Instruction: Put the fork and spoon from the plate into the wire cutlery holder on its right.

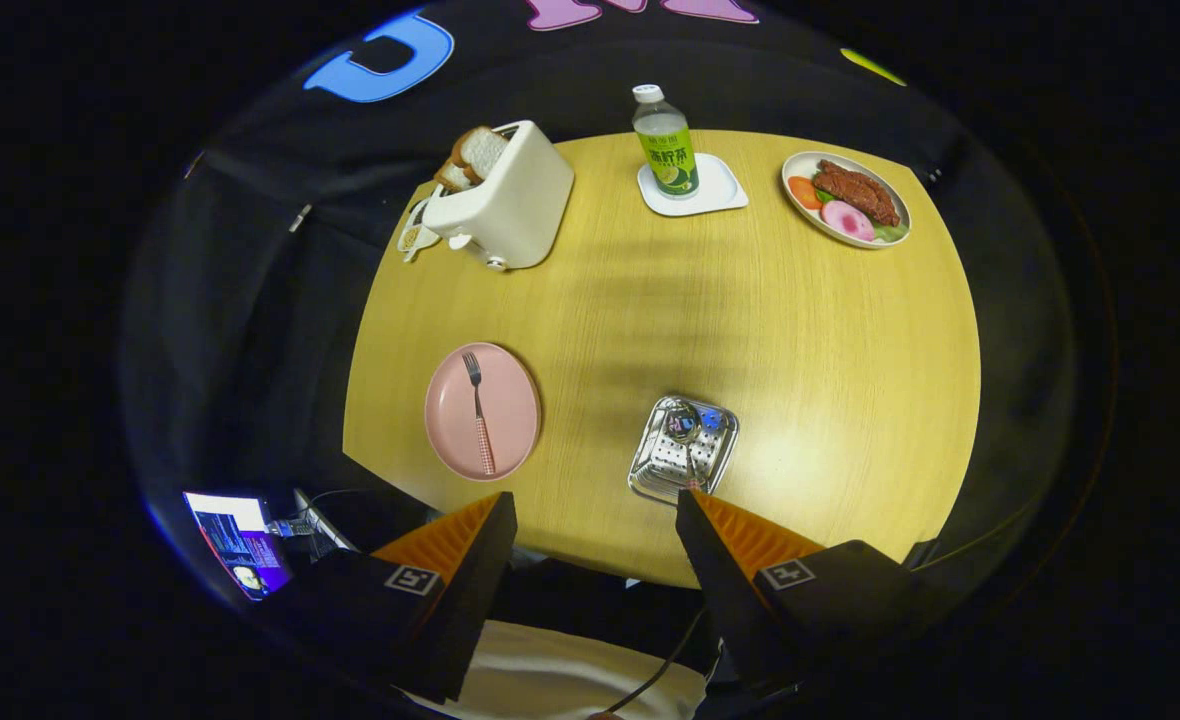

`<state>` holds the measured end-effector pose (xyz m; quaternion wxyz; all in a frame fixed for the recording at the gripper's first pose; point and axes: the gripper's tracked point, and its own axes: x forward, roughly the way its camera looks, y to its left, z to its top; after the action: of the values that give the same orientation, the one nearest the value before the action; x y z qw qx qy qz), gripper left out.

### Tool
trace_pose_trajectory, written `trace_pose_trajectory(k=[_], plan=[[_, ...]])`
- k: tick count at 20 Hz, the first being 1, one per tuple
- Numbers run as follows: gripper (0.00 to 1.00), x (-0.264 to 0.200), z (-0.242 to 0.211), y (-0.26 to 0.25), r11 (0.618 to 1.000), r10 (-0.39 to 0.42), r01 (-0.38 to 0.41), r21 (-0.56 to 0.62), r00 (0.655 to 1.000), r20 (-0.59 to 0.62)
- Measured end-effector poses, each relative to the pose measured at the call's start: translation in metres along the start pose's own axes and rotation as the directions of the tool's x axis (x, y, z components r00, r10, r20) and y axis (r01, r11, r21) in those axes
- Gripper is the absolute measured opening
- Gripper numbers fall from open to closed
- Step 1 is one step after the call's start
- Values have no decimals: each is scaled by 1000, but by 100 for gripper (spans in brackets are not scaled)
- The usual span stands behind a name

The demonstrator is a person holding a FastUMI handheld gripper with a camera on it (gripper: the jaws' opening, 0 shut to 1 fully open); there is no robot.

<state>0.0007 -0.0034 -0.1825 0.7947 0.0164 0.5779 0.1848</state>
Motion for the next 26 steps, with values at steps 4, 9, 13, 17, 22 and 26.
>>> trace_pose_trajectory(k=[4, 9, 13, 17, 22, 26], plan=[[100, 3, 6, 21, 996, -34, 47, -73, 985, 167], [100, 22, 16, 62, 976, -38, 110, -186, 936, 351], [99, 51, 14, 105, 961, -10, 124, -248, 909, 417], [99, 94, 1, 137, 934, 20, 118, -337, 925, 380], [100, 161, -31, 156, 909, 13, 96, -405, 966, 258], [99, 213, -37, 153, 890, -57, 143, -433, 977, 206]])
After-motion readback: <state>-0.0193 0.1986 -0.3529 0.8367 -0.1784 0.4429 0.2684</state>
